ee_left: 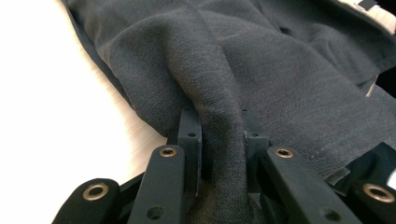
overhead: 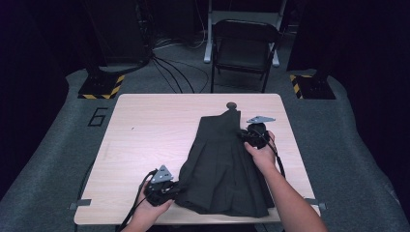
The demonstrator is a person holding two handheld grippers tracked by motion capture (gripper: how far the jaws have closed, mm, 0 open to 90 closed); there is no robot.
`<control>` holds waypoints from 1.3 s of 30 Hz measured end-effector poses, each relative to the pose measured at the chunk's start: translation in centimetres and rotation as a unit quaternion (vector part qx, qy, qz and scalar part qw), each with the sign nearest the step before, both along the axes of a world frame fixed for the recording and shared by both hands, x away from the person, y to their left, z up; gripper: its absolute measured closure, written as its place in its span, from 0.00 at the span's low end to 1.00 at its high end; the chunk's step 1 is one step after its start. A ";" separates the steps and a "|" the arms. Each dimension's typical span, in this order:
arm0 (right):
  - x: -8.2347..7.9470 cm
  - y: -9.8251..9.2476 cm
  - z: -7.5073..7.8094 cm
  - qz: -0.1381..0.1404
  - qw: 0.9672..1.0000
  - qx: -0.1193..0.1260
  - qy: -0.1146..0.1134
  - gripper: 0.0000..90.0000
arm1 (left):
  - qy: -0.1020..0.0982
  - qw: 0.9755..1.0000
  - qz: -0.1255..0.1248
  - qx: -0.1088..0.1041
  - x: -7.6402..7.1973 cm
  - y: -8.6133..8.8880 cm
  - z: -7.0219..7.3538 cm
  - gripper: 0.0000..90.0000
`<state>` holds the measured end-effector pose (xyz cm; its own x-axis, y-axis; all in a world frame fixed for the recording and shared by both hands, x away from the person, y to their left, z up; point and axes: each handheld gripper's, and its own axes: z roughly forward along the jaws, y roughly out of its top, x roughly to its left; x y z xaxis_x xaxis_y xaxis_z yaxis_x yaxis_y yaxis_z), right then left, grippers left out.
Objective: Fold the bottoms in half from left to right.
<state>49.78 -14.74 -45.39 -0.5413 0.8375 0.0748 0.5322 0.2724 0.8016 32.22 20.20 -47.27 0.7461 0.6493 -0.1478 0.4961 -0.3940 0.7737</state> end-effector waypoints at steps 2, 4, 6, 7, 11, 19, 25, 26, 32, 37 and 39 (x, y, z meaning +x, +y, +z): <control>-0.7 1.0 0.6 0.018 1.000 0.008 -0.010 0.88 | -0.005 1.000 0.003 0.003 -0.8 1.2 0.7 0.84; -1.2 1.8 0.9 0.031 0.999 0.010 -0.013 0.88 | -0.004 1.000 0.010 0.000 -1.6 2.4 1.3 0.84; -1.6 2.6 1.1 0.044 0.999 0.018 -0.014 0.88 | -0.009 1.000 0.022 -0.001 -2.6 3.6 1.9 0.84; -1.7 2.9 1.1 0.047 0.999 0.019 -0.014 0.88 | -0.009 1.000 0.024 -0.002 -3.0 4.0 2.1 0.84; -1.9 4.3 1.0 0.059 0.998 0.024 -0.012 0.88 | -0.012 0.999 0.038 -0.002 -4.3 5.4 2.5 0.84; -1.0 6.1 -2.9 0.049 0.998 0.002 0.040 0.87 | 0.058 0.997 0.050 0.018 -5.0 6.4 -0.5 0.77; -0.2 4.9 -5.2 0.024 0.996 0.001 0.083 0.85 | 0.091 0.995 0.042 0.013 -5.9 7.0 -1.6 0.72; -0.2 4.9 -5.3 0.022 0.996 0.001 0.083 0.84 | 0.095 0.995 0.041 0.017 -6.1 7.0 -1.8 0.71; -0.5 5.2 -5.2 0.016 0.997 -0.028 0.067 0.77 | 0.084 0.996 0.041 0.005 -6.5 7.2 -1.2 0.67; -0.8 4.9 -4.6 0.009 0.998 -0.024 0.061 0.69 | 0.057 0.998 0.037 -0.008 -6.7 7.2 0.8 0.61; -1.1 4.7 -4.2 0.006 0.998 -0.019 0.052 0.67 | 0.046 0.998 0.032 -0.011 -6.8 7.0 1.5 0.58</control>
<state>48.66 -10.04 -49.56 -0.5418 0.8347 0.0989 0.6088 0.3086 0.7308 25.43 27.19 -45.76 0.6861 0.6906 -0.2288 0.5887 -0.3423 0.7323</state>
